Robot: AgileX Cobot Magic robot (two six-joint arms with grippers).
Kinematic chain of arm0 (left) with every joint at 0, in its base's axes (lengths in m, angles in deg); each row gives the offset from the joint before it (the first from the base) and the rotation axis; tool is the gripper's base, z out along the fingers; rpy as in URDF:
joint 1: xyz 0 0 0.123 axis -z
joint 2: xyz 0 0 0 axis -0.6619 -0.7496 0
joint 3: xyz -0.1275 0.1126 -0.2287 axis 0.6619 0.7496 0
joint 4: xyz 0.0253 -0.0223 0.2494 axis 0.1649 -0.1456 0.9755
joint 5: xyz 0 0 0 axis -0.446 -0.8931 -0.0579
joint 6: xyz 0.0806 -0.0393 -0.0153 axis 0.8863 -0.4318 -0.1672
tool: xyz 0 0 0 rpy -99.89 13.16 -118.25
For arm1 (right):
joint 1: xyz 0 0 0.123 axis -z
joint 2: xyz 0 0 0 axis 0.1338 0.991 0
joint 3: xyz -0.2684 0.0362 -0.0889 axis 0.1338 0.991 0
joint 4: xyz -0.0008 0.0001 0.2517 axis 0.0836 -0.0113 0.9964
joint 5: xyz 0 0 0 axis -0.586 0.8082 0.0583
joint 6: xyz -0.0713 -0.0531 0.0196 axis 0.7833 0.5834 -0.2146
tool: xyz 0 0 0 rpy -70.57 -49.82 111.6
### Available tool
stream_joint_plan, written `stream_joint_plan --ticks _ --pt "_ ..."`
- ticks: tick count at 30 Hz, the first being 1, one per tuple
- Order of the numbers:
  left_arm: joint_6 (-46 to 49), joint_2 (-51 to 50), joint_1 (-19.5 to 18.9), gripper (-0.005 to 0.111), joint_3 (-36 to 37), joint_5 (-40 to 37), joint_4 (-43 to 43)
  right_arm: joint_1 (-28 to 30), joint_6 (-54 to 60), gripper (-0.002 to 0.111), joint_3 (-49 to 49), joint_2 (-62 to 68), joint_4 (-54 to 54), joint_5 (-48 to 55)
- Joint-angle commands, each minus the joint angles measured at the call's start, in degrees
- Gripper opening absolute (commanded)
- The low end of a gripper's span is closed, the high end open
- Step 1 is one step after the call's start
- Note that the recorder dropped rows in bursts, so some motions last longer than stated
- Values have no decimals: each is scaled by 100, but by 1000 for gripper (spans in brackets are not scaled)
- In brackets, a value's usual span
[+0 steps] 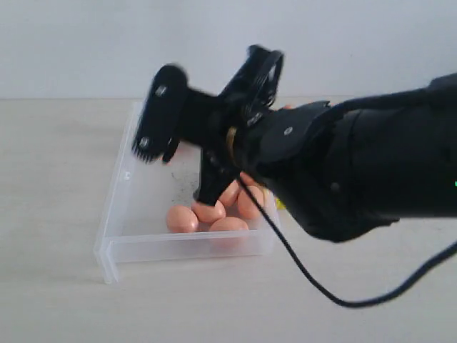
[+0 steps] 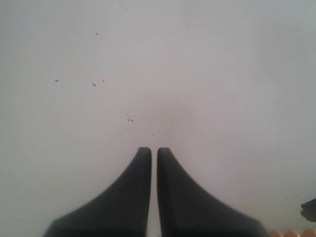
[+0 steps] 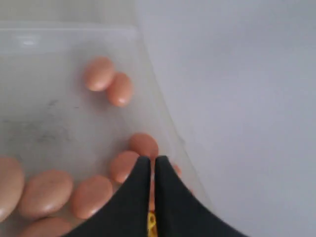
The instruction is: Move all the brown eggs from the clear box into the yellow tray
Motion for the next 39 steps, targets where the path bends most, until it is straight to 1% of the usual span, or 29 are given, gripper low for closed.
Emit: stream_joint_plan --ticks 1,2,3,4,6,7,9,12,14,18,24,30,34,37,38,39 --pt "-23 18 34 4 23 -26 -42 935 37 0 -381 -14 2748 -1254" --pt "-23 18 34 4 23 -26 -42 1214 698 0 -406 34 3953 -1734" --pt "-23 18 34 4 23 -26 -42 1431 1861 0 -461 106 5104 -2001" --pt "-23 18 34 4 23 -26 -42 1588 2838 0 -544 171 6120 -1881" --pt "-23 18 34 4 23 -26 -42 1820 4497 3 -902 425 7726 -1139" --pt "-23 18 34 4 23 -26 -42 1896 5018 8 -1059 589 8232 -794" --pt "-23 18 34 4 23 -26 -42 2073 5961 21 -1414 908 9431 -608" --pt "-23 18 23 4 23 -12 -42 2107 7586 40 -2002 1374 10742 -247" --pt "-23 18 23 4 23 -12 -42 2107 8208 45 -2432 1678 11306 289" --pt "-23 18 23 4 23 -12 -42 2107 8454 44 -3236 2216 11235 1357" --pt "-23 18 23 4 23 -12 -42 1922 8531 45 -3967 2511 10370 1817" --pt "-23 18 23 4 23 -12 -42 1892 9178 45 -4207 2798 10664 2693" --pt "-23 18 23 4 23 -12 -42 1892 9467 45 -4207 2911 10681 2688" --pt "-23 18 23 4 23 -12 -42 1892 9831 46 -4207 2920 10948 2631" --pt "-23 18 23 4 23 -12 -42 1892 9929 50 -4207 2920 11024 2631" --pt "-23 18 23 4 23 -12 -42 1892 9953 56 -4207 2920 11101 2619"
